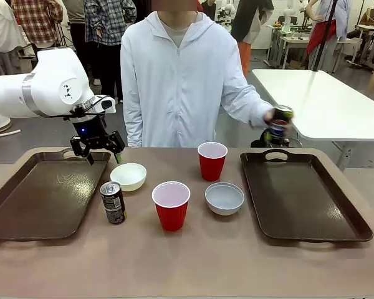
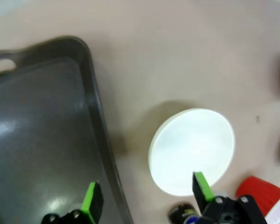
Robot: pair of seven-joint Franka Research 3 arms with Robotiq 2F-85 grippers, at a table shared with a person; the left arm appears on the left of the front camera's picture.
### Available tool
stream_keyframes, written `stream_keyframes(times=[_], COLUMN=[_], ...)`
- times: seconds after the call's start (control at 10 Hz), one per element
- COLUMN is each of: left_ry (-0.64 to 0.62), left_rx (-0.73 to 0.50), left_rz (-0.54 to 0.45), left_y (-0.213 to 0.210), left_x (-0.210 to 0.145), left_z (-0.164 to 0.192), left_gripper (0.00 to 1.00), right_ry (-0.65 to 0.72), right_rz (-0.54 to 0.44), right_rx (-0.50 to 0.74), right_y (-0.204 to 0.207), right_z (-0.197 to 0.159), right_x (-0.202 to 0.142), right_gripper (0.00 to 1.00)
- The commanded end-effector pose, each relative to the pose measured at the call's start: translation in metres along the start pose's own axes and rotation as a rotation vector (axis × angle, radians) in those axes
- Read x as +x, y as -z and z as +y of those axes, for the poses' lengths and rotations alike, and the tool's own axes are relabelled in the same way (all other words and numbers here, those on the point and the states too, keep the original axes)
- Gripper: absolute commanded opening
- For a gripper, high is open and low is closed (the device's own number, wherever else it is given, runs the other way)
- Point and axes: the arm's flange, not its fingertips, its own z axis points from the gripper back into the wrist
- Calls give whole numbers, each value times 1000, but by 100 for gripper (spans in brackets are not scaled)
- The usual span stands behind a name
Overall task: Prepare tableware on both trays.
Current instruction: Pick up a Picnic Bowl from the table and place it on a Handle tray.
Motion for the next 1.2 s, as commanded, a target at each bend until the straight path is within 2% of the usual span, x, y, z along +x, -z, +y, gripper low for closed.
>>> stream_keyframes(times=[0.0, 0.2, 0.3, 0.7, 0.9, 1.0, 1.1], left_ry=[-7, -4, 57, 82, 98, 118, 125], left_rx=[27, 3, 17, 62, 55, 28, 14], left_rz=[11, 1, 18, 37, 34, 29, 25], left_y=[-14, -4, -1, 28, 43, 50, 51], left_x=[10, 2, -8, 1, 19, 23, 24], left_z=[8, 3, 1, -14, -14, -15, -20], left_gripper=[100, 100, 100, 100, 100, 61, 49], right_ry=[-2, -2, -2, -2, -2, -2, -2], right_rz=[-4, -4, -4, -4, -4, -4, -4], right_rx=[17, 17, 17, 17, 17, 17, 17], right_y=[1, 1, 1, 1, 1, 1, 1], right_z=[-1, -1, -1, -1, -1, -1, -1], right_x=[0, 0, 0, 0, 0, 0, 0], right_gripper=[100, 100, 100, 100, 100, 100, 100])
